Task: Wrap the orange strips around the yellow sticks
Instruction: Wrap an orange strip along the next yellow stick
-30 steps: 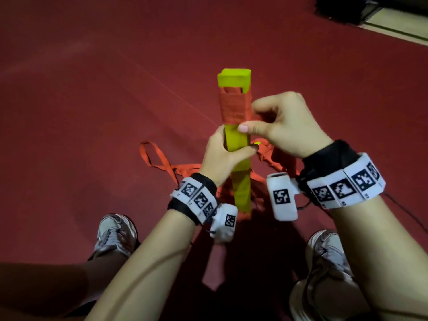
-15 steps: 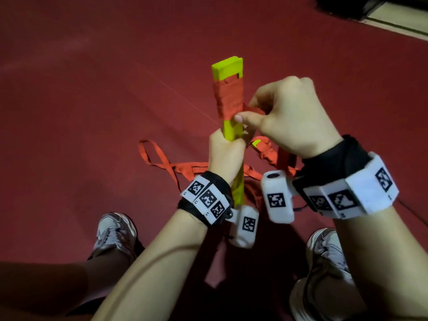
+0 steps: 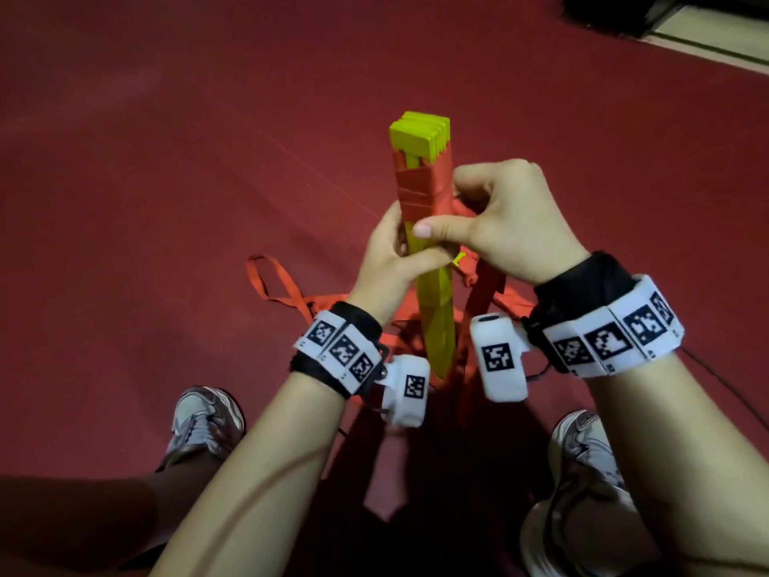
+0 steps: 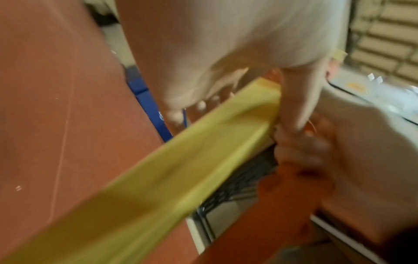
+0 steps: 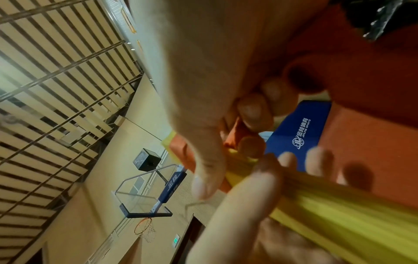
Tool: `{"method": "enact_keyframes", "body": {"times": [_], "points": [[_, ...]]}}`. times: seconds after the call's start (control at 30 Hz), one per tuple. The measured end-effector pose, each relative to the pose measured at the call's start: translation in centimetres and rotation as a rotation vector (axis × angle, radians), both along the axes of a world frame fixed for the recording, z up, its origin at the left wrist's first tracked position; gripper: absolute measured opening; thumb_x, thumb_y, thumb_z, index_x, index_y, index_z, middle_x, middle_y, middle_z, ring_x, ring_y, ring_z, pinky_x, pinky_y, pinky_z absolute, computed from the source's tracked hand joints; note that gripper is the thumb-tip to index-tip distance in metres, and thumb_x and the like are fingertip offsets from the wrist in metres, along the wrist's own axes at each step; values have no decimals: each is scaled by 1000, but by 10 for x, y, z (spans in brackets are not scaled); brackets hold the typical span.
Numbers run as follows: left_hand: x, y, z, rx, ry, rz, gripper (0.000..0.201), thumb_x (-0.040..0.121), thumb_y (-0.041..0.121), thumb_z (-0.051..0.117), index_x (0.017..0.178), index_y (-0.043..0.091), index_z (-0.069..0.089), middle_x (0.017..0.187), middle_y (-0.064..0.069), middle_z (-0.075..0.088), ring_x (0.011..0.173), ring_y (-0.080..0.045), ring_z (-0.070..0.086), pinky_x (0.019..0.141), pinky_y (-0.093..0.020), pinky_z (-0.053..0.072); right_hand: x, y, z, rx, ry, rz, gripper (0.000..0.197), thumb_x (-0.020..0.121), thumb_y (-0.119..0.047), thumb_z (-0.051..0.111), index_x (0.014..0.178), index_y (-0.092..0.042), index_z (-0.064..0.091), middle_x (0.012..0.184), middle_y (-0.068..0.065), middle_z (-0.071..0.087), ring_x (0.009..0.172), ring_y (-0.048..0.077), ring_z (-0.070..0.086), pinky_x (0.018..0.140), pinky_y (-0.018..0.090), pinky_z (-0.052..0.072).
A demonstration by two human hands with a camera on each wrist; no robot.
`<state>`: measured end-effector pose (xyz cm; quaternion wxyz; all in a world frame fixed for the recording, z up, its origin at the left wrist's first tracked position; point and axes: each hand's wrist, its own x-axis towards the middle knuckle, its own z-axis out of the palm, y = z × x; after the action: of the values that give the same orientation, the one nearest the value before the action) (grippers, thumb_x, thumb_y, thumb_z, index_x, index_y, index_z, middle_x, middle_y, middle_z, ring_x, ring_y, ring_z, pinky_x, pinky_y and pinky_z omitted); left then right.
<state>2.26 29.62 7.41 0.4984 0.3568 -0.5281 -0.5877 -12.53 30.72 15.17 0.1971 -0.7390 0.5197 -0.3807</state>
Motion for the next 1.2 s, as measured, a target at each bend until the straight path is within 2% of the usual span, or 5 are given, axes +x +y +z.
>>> {"method": "enact_keyframes", "body": {"times": [0.33,0.43,0.83,1.1,1.2], "points": [[4,-1,8,-129,-99,162,27,73,29,82,96,28,68,90,-10,73,81,-37,70,81,-61,58,-31,-10,9,97,114,44,17,87,-26,76,75,-15,70,58,-5,67,50,5,61,55,15,41],[9,-6,10,-132,-122,241,20,75,30,83,84,38,67,84,-11,68,81,-50,66,77,-66,54,-41,-17,5,70,409,-92,25,85,-45,65,70,-25,63,62,-7,65,72,22,64,79,36,49],[27,-18,10,-111,-110,335,23,87,6,75,91,24,61,69,13,64,61,-10,59,58,-31,54,-61,-22,-9,228,454,-557,12,82,-22,52,84,-19,63,89,15,63,109,43,55,94,49,43],[29,-12,22,-9,-85,-46,24,76,9,74,96,13,62,73,-1,66,62,-19,58,61,-33,53,-19,-26,-14,202,-150,41,52,65,-3,50,100,-36,70,111,-11,72,112,0,62,102,28,45],[30,-11,22,30,-82,-105,27,75,7,74,99,9,61,72,0,65,60,-18,59,60,-33,54,0,-22,-22,282,-323,235,38,75,8,51,105,-7,70,95,-3,70,89,10,61,80,30,47]]}}
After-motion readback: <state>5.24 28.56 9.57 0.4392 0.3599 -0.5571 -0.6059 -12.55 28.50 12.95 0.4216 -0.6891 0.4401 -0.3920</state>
